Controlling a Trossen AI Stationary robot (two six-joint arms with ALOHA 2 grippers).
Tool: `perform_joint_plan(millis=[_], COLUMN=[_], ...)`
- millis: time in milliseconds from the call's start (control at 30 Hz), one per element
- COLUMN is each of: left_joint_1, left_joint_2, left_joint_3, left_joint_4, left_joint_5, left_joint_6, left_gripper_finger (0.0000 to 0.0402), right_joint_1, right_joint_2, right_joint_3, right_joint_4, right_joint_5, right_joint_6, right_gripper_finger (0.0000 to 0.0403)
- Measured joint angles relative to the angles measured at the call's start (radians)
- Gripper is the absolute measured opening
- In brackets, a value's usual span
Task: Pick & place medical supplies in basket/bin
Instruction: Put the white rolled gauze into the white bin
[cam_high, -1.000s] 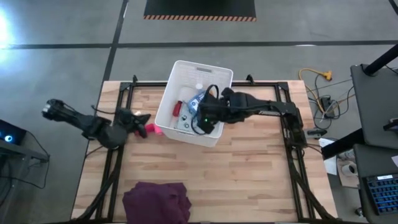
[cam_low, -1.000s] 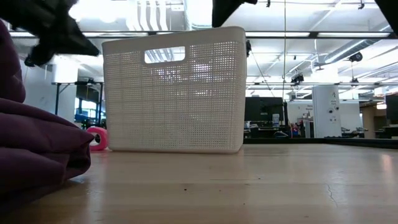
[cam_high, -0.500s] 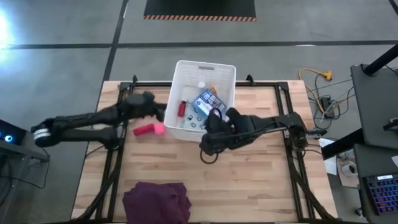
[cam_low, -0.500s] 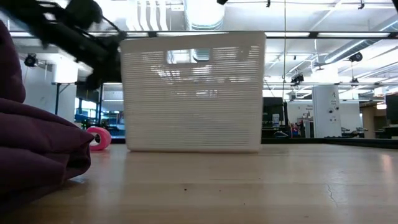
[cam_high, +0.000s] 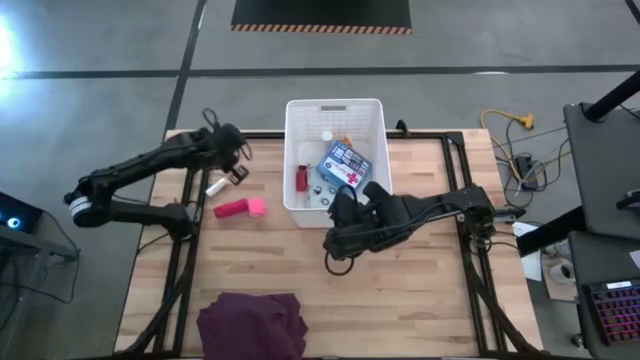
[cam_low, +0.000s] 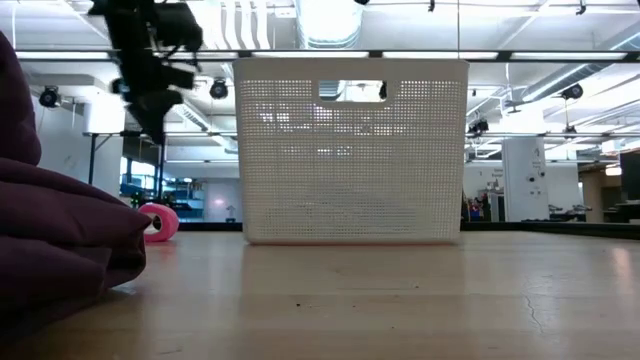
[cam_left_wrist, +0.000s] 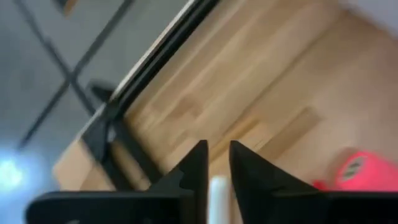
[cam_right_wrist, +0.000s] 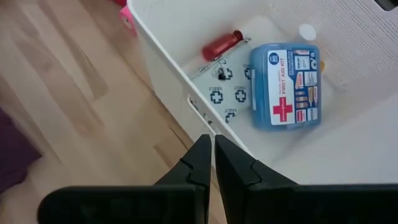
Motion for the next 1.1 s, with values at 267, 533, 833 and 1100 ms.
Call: perform_joint_plan(millis=[267,533,833,1100], left_joint_1=[0.145,0.21,0.247,0.256], left_joint_2=[-0.067,0.032,0.343,0.529], left_joint_3=[-0.138,-0.211,-0.119,-0.127], left_joint_4=[-0.013,-0.06,-0.103,-0.154], left_joint_5=[0.136,0.172,0.179,0.114], left_joint_6=[0.026,-0.035,-0.032,0.113], left_gripper_finger=[0.0142,0.0186,0.0189,0.0189], right_joint_1=[0.0,0.006,0.006,0.006], right_joint_2=[0.0,-0.01,-0.085,-0.224], right_joint_3=[-0.054,-0.121,-0.229,-0.37], right_joint_4=[0.0,-0.001,0.001,0.018], right_joint_5=[0.0,-0.025,-0.031,-0.022], right_joint_6=[-0.025,-0.028,0.037,0.179], right_gripper_finger=[0.0013,0.0013,0.0013,0.0013])
